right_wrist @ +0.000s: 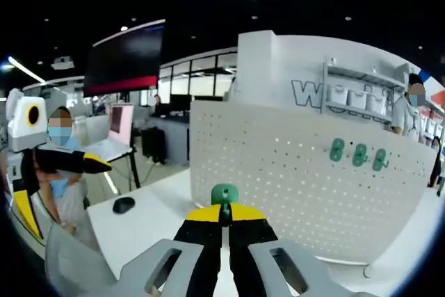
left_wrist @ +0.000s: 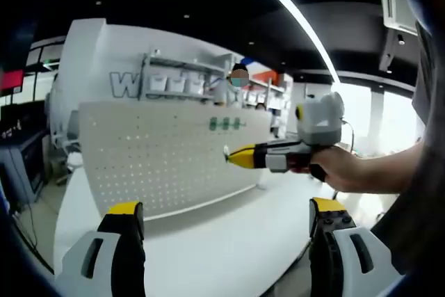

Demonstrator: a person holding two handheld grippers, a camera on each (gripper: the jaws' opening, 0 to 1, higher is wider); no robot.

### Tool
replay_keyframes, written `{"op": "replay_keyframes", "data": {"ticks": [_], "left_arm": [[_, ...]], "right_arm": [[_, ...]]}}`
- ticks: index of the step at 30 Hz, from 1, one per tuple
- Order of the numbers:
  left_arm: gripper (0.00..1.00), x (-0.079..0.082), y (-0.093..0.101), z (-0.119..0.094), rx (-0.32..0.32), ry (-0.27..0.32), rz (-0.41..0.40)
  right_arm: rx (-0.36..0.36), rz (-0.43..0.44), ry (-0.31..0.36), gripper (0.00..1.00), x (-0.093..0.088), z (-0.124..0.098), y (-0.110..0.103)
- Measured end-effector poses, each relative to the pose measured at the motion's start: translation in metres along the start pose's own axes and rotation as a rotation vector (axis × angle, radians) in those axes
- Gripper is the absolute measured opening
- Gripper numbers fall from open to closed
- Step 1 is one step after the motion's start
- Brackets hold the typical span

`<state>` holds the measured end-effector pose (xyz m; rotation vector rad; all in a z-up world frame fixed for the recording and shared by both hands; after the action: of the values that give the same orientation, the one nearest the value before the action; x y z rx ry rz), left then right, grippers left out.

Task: Insert the hook assembly into the mounting plate slot until the hook locks in place.

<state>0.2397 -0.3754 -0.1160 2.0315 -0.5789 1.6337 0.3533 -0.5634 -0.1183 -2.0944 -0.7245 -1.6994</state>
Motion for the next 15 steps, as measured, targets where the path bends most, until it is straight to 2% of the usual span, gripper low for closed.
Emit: {"op": "replay_keyframes", "data": {"ticks": [6, 15], "left_arm": [[1.0, -0.002, -0.005, 0.003, 0.015, -0.013, -0.005], [1.0, -0.005, -0.012, 0.012, 0.029, -0.018, -0.027]], "right_arm": [[-0.108, 0.003, 0.013, 0.0, -0.004, 0.0, 0.041], [-0.273, 0.009, 0.051, 0.0, 0.001, -0.011, 0.106]]}}
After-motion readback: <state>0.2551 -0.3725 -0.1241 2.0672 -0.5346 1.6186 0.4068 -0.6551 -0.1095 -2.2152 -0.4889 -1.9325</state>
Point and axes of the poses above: the point that each gripper's makers call its tool centre point, and the gripper's own axes: z roughly forward along the fingers, y roughly to its right, x roughly out of its top, the point moved 7 cm from there along -z, roughly backward along the fingers, and after that the axes turned 2 degrees about z, right-handed, at the moved point
